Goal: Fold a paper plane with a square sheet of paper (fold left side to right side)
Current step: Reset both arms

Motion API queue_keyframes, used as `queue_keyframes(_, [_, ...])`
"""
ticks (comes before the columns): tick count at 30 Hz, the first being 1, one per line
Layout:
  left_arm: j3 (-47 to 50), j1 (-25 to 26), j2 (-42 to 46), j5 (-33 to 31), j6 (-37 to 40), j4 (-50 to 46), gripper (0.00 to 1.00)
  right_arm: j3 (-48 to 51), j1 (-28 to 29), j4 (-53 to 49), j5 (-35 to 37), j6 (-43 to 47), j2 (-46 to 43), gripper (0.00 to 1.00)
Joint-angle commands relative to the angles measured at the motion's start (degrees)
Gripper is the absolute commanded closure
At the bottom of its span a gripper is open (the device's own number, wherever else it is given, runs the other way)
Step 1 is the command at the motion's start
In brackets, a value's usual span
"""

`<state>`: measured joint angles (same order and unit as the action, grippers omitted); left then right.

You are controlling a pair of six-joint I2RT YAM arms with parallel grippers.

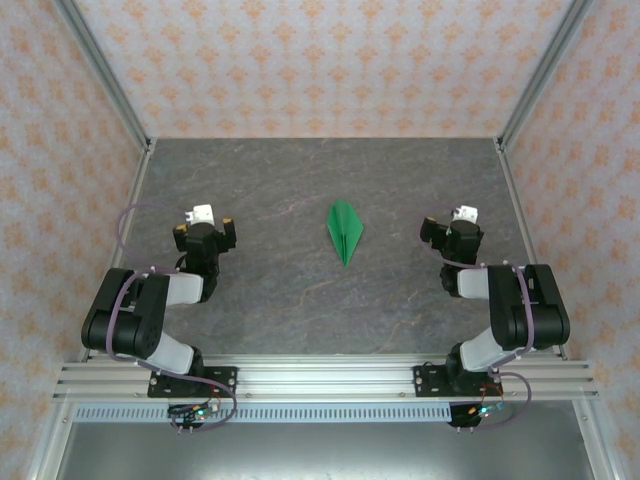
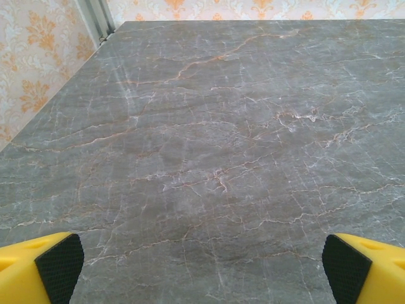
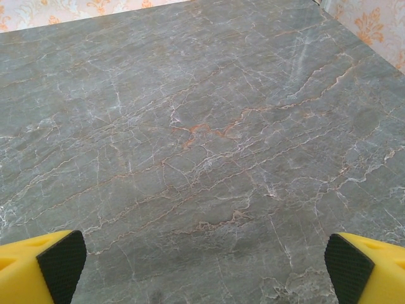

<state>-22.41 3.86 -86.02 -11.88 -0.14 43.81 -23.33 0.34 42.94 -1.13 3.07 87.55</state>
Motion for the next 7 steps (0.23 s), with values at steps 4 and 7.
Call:
queue_keyframes(4, [-1.13, -0.17, 0.32, 0.56, -0.37, 0.44, 0.00, -0.93, 0.01, 0.74, -0.24, -0.43, -0.49, 0.00])
queue_keyframes(7, [-1.16, -0.17, 0.32, 0.54, -0.38, 0.44, 0.00, -0.84, 0.03, 0.82, -0.27, -0.43, -0.61, 0.00])
